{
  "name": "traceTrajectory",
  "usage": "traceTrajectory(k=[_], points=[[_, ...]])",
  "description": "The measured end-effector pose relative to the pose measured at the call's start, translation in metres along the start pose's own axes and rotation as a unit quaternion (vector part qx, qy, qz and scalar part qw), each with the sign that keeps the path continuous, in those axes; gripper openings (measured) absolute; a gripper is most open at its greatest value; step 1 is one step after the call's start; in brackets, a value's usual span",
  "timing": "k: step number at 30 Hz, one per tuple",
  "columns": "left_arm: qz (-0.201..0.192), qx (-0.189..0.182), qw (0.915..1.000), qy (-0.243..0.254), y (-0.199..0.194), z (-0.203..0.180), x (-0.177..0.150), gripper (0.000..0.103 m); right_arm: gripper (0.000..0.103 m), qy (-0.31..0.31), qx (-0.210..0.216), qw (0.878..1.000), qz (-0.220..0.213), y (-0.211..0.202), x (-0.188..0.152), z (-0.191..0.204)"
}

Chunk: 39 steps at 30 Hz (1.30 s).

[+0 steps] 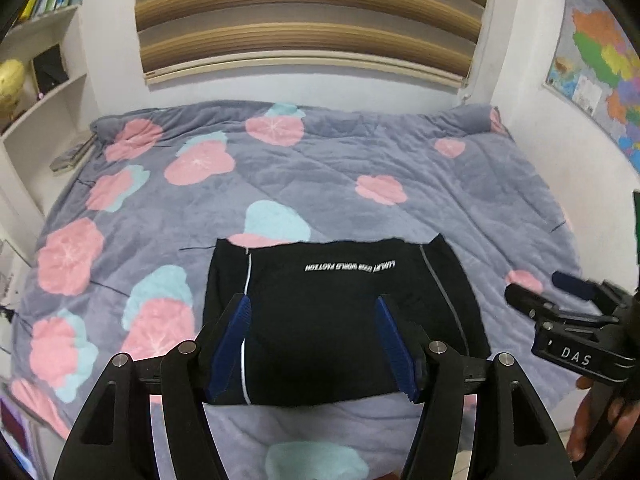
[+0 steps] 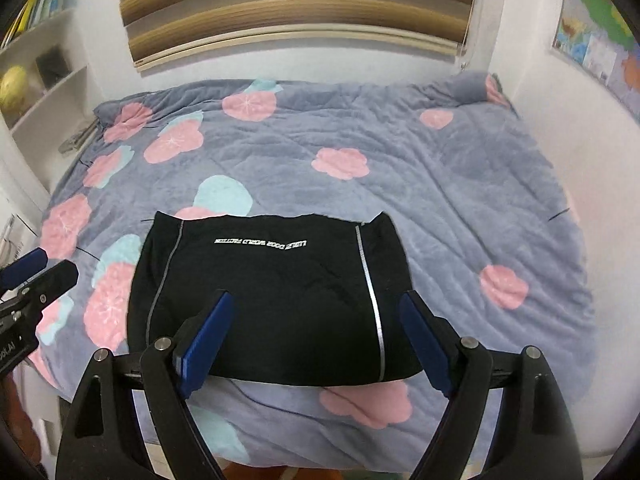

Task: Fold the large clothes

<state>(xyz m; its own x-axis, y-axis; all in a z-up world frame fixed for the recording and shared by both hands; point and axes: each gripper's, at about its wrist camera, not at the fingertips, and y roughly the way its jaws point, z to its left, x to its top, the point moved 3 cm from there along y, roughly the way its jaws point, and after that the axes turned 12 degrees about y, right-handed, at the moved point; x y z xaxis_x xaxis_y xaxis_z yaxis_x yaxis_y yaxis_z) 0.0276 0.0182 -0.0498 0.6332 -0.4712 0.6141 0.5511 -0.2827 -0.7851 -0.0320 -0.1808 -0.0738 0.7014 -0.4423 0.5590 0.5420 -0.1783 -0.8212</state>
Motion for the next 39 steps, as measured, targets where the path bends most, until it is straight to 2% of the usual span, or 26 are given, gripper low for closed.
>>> traceTrajectory(k=[5,10,19,34,39], points=[[0.003,0.006,1.0,0.004,-0.007,-0.012,-0.006,0.066,0.087,-0.017,-0.011,1.0,-0.019,-0.012,-0.002,0.005],[0.007,0.036,0.9991,0.021,-0.004,-0.017,-0.009,0.066,0.087,-0.013,-0.008,1.0,-0.011,-0.01,-0.005,0.0],[0.02,0.046,0.9985,0.021,0.003,-0.018,-0.014,0.066,0.087,-0.021,-0.007,1.0,0.0,-0.003,-0.013,0.001],[0.032,0.049,0.9981,0.017,0.013,-0.02,-0.018,0.066,0.087,-0.021,0.004,1.0,0.014,0.009,-0.014,-0.001],[0.036,0.038,0.9986,0.014,0.016,-0.021,-0.018,0.066,0.087,-0.018,0.006,1.0,0.017,0.01,-0.013,-0.001]])
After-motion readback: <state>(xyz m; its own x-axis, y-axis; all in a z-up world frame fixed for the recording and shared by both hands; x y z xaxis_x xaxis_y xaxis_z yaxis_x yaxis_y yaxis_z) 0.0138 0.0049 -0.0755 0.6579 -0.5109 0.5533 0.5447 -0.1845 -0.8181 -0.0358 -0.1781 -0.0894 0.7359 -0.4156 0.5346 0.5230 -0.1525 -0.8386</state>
